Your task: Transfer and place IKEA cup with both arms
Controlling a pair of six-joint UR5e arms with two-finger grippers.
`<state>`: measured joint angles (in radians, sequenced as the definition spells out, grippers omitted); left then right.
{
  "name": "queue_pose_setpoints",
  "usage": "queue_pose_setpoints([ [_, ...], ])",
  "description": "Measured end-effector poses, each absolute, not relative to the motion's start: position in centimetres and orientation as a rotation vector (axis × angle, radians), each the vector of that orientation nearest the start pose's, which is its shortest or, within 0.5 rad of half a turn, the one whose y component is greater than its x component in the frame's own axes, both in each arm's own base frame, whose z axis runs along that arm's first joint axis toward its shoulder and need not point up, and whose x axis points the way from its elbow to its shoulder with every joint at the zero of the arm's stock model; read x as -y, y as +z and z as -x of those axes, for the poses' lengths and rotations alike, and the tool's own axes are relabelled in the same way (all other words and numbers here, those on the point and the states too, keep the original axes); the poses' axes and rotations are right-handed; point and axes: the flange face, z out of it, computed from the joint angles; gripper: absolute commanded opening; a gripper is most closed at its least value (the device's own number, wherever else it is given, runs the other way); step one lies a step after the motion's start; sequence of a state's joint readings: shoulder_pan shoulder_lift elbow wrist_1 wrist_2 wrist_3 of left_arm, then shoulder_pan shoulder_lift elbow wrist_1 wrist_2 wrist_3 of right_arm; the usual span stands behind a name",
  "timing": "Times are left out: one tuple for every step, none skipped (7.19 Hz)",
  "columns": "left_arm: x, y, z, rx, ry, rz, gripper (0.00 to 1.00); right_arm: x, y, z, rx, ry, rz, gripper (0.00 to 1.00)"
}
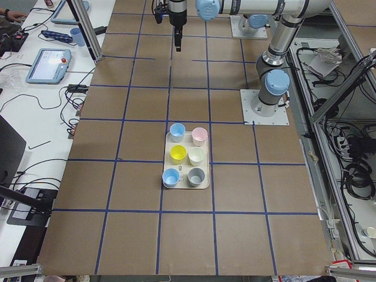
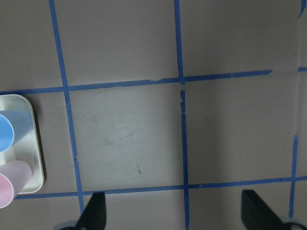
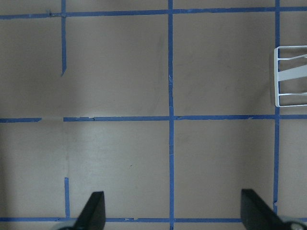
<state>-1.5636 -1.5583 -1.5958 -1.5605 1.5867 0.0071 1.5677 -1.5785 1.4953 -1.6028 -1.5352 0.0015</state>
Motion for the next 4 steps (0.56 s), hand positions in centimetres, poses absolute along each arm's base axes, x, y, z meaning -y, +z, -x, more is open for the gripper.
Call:
queue_pose_setpoints([
  [48.3, 48.4, 13.8, -3.126, -0.021, 0.023, 1.00, 49.8, 53.3, -13.5, -3.100, -0.179, -0.004, 1.00],
  [47.9, 49.2, 13.8, -3.124, -0.053, 0.036, 1.00, 49.9, 53.3, -13.5, -3.100, -0.180, -0.004, 1.00],
  [47.9, 50.0, 13.2, -3.121, -0.081, 0.057, 1.00, 49.9, 53.3, -13.5, -3.099, -0.181, -0.004, 1.00],
  [48.0, 50.6, 12.4, -3.120, -0.095, 0.072, 1.00, 49.9, 53.3, -13.5, -3.099, -0.182, -0.004, 1.00],
])
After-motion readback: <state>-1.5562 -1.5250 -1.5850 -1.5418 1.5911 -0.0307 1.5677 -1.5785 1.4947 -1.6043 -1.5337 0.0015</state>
